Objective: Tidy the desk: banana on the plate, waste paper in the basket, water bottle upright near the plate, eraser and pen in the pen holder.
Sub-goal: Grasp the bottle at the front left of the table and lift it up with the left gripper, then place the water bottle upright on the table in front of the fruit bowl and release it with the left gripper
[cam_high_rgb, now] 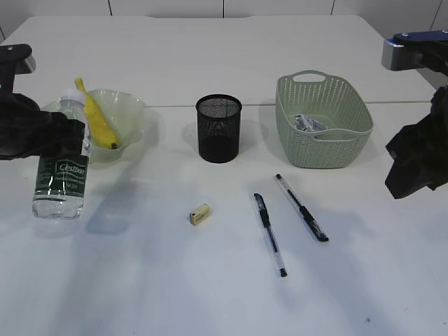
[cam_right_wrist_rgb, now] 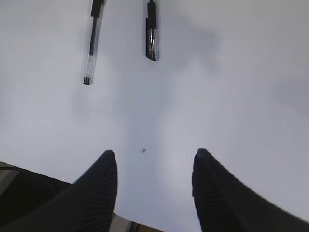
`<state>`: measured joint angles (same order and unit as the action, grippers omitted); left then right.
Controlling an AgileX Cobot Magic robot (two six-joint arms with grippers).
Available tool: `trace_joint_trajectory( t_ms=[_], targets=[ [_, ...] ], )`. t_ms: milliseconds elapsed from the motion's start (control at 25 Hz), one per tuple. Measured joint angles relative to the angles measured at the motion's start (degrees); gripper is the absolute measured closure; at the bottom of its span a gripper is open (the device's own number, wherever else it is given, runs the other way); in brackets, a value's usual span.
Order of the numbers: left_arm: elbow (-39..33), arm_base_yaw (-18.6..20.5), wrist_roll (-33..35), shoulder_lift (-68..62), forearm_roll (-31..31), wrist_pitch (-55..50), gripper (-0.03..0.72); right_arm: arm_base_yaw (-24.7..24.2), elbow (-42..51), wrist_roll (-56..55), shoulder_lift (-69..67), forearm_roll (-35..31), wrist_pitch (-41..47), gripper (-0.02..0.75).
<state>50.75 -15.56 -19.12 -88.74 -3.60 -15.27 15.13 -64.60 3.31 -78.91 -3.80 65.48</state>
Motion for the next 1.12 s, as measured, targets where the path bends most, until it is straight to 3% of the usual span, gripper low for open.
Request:
trace_joint_trajectory(
  t_ms=[200,520,1120],
  targets=[
    [-2.10,-0.72,2.99,2.43,-0.21,3.95,0.353,0.00,0.00,-0.20,0.00,0.00,0.00,0.363],
    [-9.31,-5.80,7.36,4.25,-1.89,14.62,0.353,0.00,0.00,-0.29,0.00,0.00,0.13,0.363],
    [-10.17,-5.80,7.36,1.30,-8.82,43.64,0.356,-0.18,0.00,-1.20,0.00,-0.11,1.18,0.363]
  ],
)
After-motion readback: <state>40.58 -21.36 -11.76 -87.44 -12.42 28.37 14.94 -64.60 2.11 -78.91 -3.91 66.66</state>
